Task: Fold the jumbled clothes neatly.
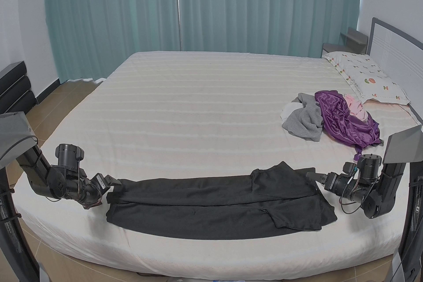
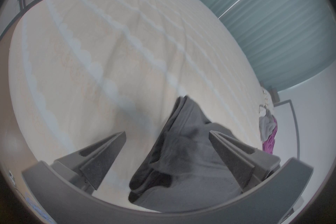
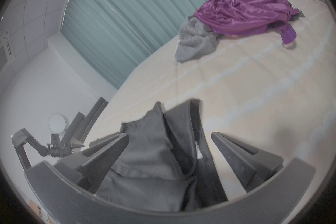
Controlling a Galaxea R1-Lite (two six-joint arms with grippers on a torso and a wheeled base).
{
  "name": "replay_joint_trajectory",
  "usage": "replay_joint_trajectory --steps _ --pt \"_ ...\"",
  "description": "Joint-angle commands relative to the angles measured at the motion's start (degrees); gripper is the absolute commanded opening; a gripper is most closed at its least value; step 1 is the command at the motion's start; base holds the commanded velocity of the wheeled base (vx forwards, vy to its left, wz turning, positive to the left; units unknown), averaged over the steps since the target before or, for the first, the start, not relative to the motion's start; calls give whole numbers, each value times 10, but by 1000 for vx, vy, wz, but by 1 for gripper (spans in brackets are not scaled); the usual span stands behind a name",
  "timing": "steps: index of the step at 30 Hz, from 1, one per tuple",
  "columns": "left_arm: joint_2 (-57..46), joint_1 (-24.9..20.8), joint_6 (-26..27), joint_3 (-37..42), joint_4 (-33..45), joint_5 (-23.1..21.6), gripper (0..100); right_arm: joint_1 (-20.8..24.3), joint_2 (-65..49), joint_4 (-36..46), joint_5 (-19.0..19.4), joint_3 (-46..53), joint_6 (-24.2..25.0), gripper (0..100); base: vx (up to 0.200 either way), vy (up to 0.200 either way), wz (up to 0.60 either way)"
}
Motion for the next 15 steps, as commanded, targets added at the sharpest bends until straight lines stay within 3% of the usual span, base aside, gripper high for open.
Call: replay_joint_trajectory --steps 1,6,15 --pt "-11 2 -39 -47 1 -1 100 0 -7 18 -2 -61 38 100 0 0 0" --pt "41 -10 -64 -107 0 3 100 10 29 57 -6 -130 124 100 0 0 0" --pt "92 -27 -59 -148 -1 15 100 -6 53 90 -5 -141 134 100 0 0 0"
